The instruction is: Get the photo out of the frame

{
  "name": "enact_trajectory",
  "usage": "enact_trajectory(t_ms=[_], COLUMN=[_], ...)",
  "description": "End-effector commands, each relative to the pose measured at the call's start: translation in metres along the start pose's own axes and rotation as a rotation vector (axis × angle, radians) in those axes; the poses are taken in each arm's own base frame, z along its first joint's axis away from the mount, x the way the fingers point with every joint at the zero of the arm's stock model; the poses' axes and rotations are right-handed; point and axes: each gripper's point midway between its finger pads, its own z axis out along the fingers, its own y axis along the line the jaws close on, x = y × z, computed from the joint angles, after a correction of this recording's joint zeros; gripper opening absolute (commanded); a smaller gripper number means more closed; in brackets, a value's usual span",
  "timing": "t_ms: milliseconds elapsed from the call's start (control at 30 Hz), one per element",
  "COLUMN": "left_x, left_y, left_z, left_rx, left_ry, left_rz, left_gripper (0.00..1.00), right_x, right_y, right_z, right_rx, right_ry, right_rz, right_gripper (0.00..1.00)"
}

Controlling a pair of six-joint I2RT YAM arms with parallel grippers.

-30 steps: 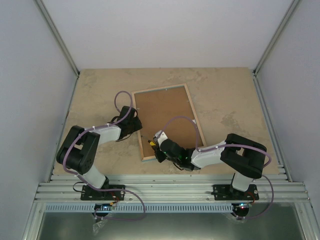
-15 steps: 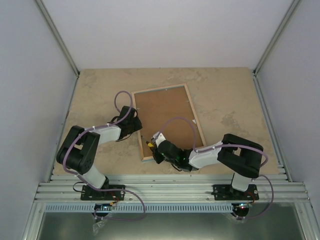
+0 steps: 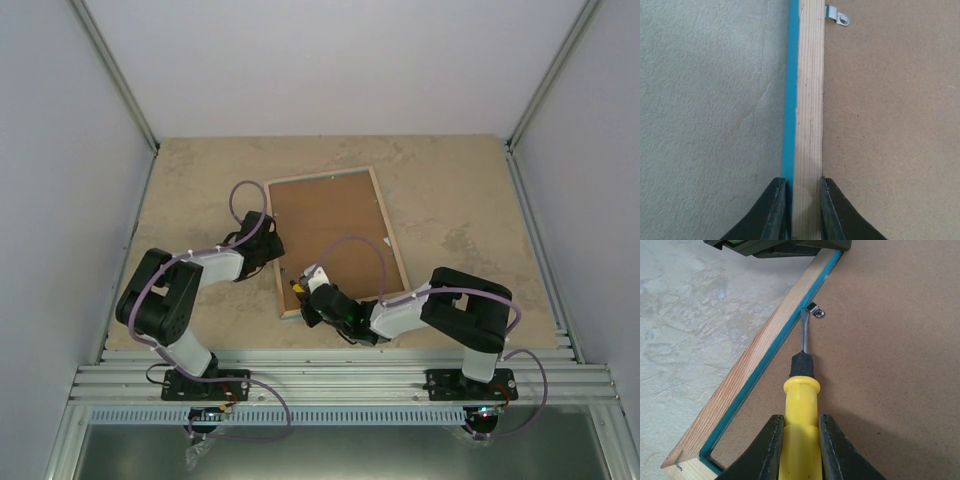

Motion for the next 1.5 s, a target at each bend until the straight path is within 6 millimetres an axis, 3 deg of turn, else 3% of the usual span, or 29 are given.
enact_trajectory(t_ms=[0, 567, 900, 1200, 1333, 1467], left_x=[0.058, 0.07, 0.077, 0.079, 0.074, 0.066], left_y=[0.011, 0.003, -0.002, -0.006, -0.002, 0.002], left_z=[0.005, 0.007, 0.008, 0.007, 0.007, 0.004], left_rx=[-0.025, 0.047, 0.083, 0.108, 0.077, 0.047], left_ry=[0.197, 0.232, 0.259, 0.265, 0.24, 0.206], left_rz=[0.001, -0.041, -0.061, -0.073, -0.063, -0.049], left_gripper=[0.0, 0.0, 0.0, 0.0, 0.0, 0.0], right_x=[-0.006, -0.033, -0.06, -0.078, -0.075, -0.06], right_y=[-0.009, -0.027, -0.026, -0.037, -0.037, -0.05], right_z=[0.013, 0.033, 0.039, 0.033, 0.024, 0.005], right_rx=[0.074, 0.247, 0.126, 0.006, 0.002, 0.042], right_ry=[-0.037, -0.118, -0.133, -0.104, -0.085, -0.057], right_rz=[0.055, 0.181, 0.275, 0.359, 0.321, 0.266], right_gripper=[0.01, 0.01, 0.0, 0.0, 0.0, 0.01])
